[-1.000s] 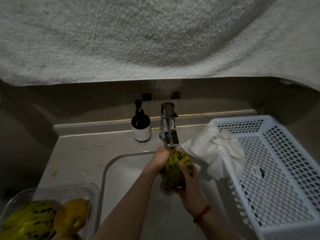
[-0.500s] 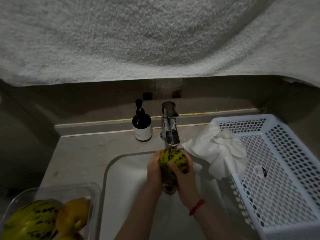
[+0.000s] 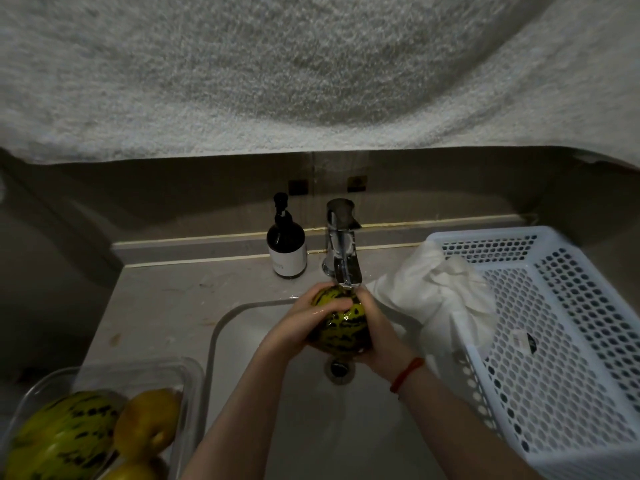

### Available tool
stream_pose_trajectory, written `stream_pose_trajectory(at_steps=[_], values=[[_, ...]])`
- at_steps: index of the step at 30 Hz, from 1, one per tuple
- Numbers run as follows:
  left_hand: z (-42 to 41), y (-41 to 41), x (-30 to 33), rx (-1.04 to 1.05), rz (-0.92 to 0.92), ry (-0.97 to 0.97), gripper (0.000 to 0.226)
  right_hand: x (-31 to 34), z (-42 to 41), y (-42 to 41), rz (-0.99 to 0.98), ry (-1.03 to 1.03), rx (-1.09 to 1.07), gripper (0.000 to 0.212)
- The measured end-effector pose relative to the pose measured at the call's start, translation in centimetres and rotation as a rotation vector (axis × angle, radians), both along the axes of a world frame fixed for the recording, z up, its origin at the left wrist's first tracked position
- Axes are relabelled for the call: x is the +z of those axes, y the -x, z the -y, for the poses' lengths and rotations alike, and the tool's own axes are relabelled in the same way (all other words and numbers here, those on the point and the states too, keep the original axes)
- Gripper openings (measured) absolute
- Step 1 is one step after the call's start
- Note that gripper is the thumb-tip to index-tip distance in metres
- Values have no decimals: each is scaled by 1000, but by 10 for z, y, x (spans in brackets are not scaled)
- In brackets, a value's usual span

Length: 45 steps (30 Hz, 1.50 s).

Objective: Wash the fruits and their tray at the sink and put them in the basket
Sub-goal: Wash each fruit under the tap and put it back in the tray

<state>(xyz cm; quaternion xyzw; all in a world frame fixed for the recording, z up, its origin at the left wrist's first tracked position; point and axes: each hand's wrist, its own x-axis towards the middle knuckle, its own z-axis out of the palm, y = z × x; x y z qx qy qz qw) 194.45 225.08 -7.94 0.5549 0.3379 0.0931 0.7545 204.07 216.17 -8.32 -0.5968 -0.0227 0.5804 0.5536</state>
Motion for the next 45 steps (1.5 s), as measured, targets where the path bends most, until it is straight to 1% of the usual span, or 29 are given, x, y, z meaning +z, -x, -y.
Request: stream_pose_trajectory(at_steps=[2,3,5,7,8,10,12,13,14,15,17,19,20,21,22,23,24,25,26,28,31,34,35,36,38,40,42,43,45], values=[[-5,-1,2,-63,19,-74,49,3,0,-4,-180,36,115,57],[-7,-1,2,-90,21,-94,45,3,3,-7,-208,16,140,56],[-8,1,3,-122,18,-127,39,-4,4,-16,-198,-45,150,52],[-4,1,0,-105,16,-185,36,-5,0,-18,-172,-48,116,55],[1,0,-2,-64,26,-209,37,-10,-1,-15,-160,-53,101,53],[12,-1,-4,116,45,-187,40,-16,-4,-8,-228,-91,40,48],[23,-4,-6,319,59,-136,30,-21,-9,0,-204,-212,-51,43],[28,-5,-6,387,40,-122,22,-22,-9,5,-137,-254,-88,40],[31,-6,-6,440,8,-82,18,-22,-10,9,-46,-269,-116,38],[33,-6,-8,463,-10,4,22,-19,-11,10,83,-269,-146,37],[31,-4,-8,401,14,292,43,-18,-10,9,295,-313,-137,41],[23,-2,-3,315,34,555,57,-13,-10,7,386,-329,-71,39],[21,-1,0,318,14,615,55,-10,-11,5,426,-310,-38,31],[19,-3,-1,352,-17,597,49,-8,-12,4,467,-263,-27,23],[19,-4,-1,385,-41,504,40,-7,-17,3,497,-202,-49,16],[18,-6,-4,407,-58,329,27,-5,-23,3,488,-119,-83,9],[20,-7,-5,407,-69,141,13,-3,-28,3,419,-33,-121,6],[23,-8,-8,388,-72,-16,9,-4,-32,2,312,51,-147,13],[26,-8,-10,364,-72,-109,13,-5,-34,0,192,119,-160,25],[30,-5,-14,357,-34,-160,20,-9,-31,-5,-5,170,-125,42],[34,0,-19,342,-21,-243,29,-6,-24,-11,-253,88,-66,44],[29,5,-23,386,5,-164,32,-10,-24,-7,-306,-47,-129,49],[28,6,-24,403,23,-108,31,-13,-24,-1,-272,-97,-172,51],[26,7,-25,417,40,-46,31,-17,-22,7,-177,-121,-220,49],[25,5,-25,422,67,81,34,-21,-17,19,179,-124,-295,35],[27,3,-25,400,120,198,44,-17,-7,23,499,-193,-265,27],[27,0,-27,308,180,283,59,-10,8,20,547,-262,-174,20],[27,-1,-27,270,194,339,61,-8,16,18,567,-279,-108,21],[27,-3,-25,238,171,507,59,-5,27,11,716,-267,48,38]])
